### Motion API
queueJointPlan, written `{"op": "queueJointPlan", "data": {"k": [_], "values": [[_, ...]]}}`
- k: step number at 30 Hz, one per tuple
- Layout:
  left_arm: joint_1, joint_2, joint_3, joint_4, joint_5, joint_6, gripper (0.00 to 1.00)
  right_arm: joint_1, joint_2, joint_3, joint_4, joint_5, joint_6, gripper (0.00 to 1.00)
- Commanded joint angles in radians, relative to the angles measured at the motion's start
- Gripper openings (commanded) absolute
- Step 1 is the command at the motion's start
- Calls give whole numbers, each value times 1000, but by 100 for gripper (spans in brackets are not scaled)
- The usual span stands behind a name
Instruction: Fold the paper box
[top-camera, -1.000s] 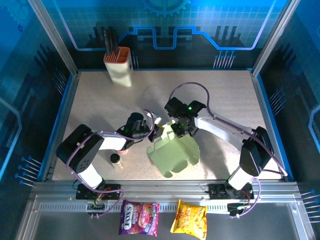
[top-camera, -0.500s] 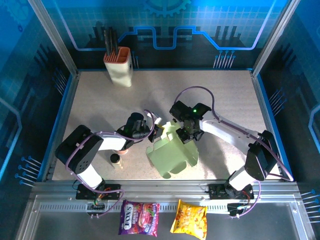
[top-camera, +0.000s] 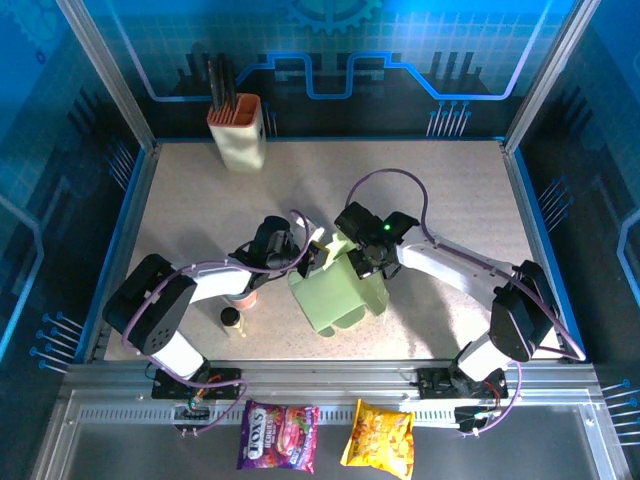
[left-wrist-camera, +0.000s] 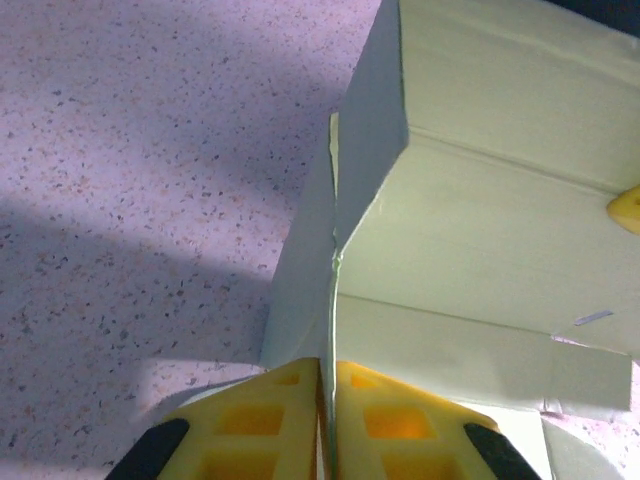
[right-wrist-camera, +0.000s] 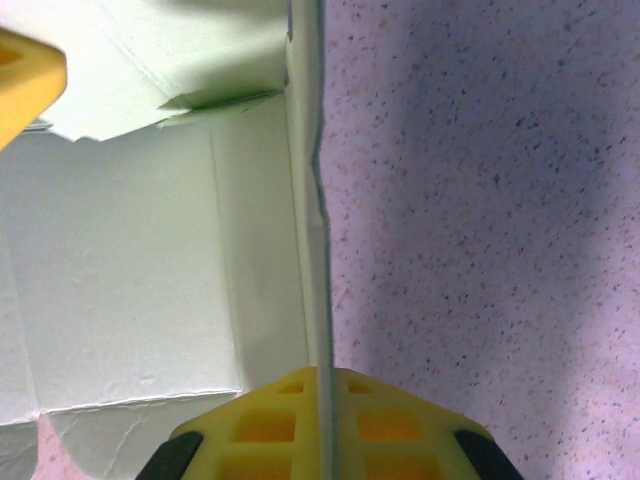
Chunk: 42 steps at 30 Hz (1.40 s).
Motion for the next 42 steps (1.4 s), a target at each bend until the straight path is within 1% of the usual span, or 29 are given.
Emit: {"op": "queueJointPlan", "data": {"k": [1, 5, 12, 15, 19, 21, 25, 28, 30, 31, 34, 37, 40, 42], "values": [[-6, 25, -3, -46, -26, 17, 14, 21, 5, -37, 91, 80, 19, 0], [-5, 61, 3, -71, -82, 4, 17, 26, 27, -63, 91, 70, 20, 0], [-5, 101, -14, -3, -100, -12, 21, 35, 32, -72, 85, 59, 13, 0], [-5, 99, -17, 25, -123, -10, 27, 38, 30, -69, 84, 57, 8, 0], [-3, 99, -2, 31, -157, 4, 40, 38, 30, -61, 79, 56, 5, 0], [-3, 104, 18, 12, -173, 14, 43, 39, 31, -59, 77, 56, 5, 0], [-2, 121, 50, 13, -141, 37, 46, 40, 29, -53, 68, 61, 6, 0], [-2, 138, 61, 37, -105, 45, 46, 40, 26, -50, 64, 63, 7, 0], [-2, 147, 62, 53, -85, 53, 42, 41, 25, -50, 62, 65, 9, 0], [-2, 152, 62, 53, -80, 56, 38, 41, 25, -49, 59, 66, 11, 0], [-3, 154, 54, 56, -78, 74, 22, 40, 24, -42, 52, 66, 11, 2], [-2, 153, 39, 60, -81, 97, 13, 41, 19, -33, 42, 67, 10, 7], [-1, 154, 28, 54, -93, 117, 8, 40, 6, -22, 36, 69, 10, 11], [-2, 154, 23, 55, -90, 131, 7, 38, -3, -17, 27, 72, 8, 16]]}}
